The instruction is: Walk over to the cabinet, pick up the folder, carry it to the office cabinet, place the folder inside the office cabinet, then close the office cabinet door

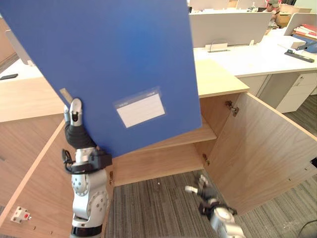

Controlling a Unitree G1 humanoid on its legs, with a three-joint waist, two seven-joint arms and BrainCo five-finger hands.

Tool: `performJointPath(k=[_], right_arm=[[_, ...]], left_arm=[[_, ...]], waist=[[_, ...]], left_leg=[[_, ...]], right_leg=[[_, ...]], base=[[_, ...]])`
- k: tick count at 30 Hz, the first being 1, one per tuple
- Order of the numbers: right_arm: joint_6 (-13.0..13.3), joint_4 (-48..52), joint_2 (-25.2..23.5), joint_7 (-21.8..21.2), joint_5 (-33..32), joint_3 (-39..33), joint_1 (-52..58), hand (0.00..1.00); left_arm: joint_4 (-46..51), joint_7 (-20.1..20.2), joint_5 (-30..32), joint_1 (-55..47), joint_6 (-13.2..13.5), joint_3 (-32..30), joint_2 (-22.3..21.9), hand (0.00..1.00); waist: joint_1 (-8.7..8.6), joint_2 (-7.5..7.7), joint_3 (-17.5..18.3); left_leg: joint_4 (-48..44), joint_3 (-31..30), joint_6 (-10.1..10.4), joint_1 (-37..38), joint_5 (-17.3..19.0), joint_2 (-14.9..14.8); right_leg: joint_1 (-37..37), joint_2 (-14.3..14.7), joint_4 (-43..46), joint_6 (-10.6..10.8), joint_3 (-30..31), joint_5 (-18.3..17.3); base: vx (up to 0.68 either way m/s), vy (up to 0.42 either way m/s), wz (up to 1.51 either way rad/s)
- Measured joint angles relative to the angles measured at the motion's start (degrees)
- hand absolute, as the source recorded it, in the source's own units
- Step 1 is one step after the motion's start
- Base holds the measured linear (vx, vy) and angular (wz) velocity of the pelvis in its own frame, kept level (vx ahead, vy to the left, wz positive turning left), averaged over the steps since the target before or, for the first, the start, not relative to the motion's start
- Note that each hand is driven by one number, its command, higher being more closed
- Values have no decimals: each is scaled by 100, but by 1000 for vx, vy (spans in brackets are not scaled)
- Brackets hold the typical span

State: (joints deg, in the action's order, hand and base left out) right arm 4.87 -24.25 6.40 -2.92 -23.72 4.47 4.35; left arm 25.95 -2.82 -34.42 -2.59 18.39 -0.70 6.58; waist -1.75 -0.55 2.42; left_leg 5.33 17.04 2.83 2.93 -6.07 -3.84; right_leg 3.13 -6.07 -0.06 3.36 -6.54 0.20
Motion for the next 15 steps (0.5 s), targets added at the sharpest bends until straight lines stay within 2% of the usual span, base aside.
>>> performJointPath(k=[1, 3, 6, 11, 15], right_arm=[[35, 333, 1, -13, -95, -3, 0, 0], [227, 1584, 3, -151, -758, -10, -7, 0], [445, 2817, 11, -256, -1113, -67, -148, 0], [765, 3616, 18, -250, -1097, -87, -763, 0], [778, 3807, 19, -220, -830, -79, -983, 0]], left_arm=[[7, 5, -15, -49, 0, -15, -1, 100], [38, 22, -11, -165, -19, -54, -30, 100], [74, 111, 35, -240, -74, -92, -39, 100], [73, 226, 265, -246, -186, -111, -63, 100], [67, 235, 650, -287, -224, -142, -77, 100]], waist=[[2, 1, 0], [8, 9, 5], [18, 13, 6], [24, 21, 6], [60, 26, 3]], left_leg=[[-3, 0, 1, 0, -1, -3], [-20, -7, 1, 1, -2, -8], [-21, -11, 2, 9, -1, -10], [-21, -14, 1, 22, -1, -15], [-21, -18, 1, 23, -1, -15]], right_leg=[[0, 3, 0, -2, -1, 2], [3, 9, 0, -2, -6, 4], [11, 12, 0, 6, -10, 13], [17, 18, 11, 8, -11, 16], [17, 18, 13, 9, -16, 16]], base=[[0, 0, 0], [0, 0, 0], [0, 0, 0], [-20, 2, 0], [-16, 3, 0]])
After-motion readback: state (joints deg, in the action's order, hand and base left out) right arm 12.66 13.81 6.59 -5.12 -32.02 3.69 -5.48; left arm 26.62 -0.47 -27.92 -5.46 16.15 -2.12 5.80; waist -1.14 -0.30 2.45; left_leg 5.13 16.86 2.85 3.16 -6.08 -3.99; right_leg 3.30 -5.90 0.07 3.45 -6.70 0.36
